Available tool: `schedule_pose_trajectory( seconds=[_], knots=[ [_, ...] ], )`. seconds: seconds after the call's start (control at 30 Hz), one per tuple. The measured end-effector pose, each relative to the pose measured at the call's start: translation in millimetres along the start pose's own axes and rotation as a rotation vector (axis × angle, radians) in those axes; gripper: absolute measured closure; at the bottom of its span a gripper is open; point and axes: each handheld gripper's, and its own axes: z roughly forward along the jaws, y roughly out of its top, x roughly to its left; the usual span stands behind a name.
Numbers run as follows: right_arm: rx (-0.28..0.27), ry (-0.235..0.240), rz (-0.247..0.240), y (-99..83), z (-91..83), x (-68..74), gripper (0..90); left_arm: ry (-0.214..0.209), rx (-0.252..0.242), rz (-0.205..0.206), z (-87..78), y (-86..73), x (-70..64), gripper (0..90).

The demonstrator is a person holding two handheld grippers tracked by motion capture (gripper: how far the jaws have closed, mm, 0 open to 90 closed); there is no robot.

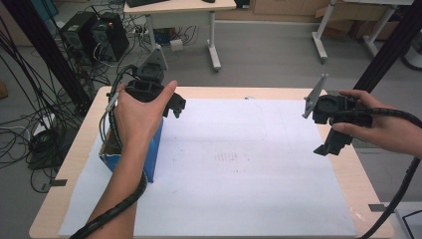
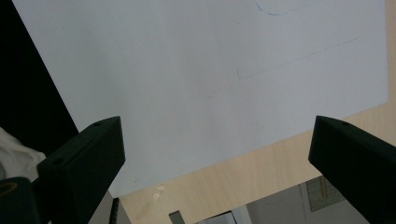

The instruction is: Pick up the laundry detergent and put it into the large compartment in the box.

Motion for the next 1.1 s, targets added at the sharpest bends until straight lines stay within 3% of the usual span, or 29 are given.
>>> schedule_pose_trajectory(
  seconds=[0.13,0.7,1.1],
  knots=[
    [-0.003,0.000,-0.001,-0.1,-1.2,-0.4,3.6,-0.004,-0.018,0.006,-1.4,-2.0,-0.6,5.2],
    [-0.001,0.001,0.004,1.3,0.6,-3.6,3.6,-0.005,0.003,0.004,5.6,0.0,3.2,5.2],
    [-0.006,-0.001,0.008,1.9,1.0,-5.1,3.6,0.021,0.001,0.015,3.1,-3.0,0.5,5.0]
  ],
)
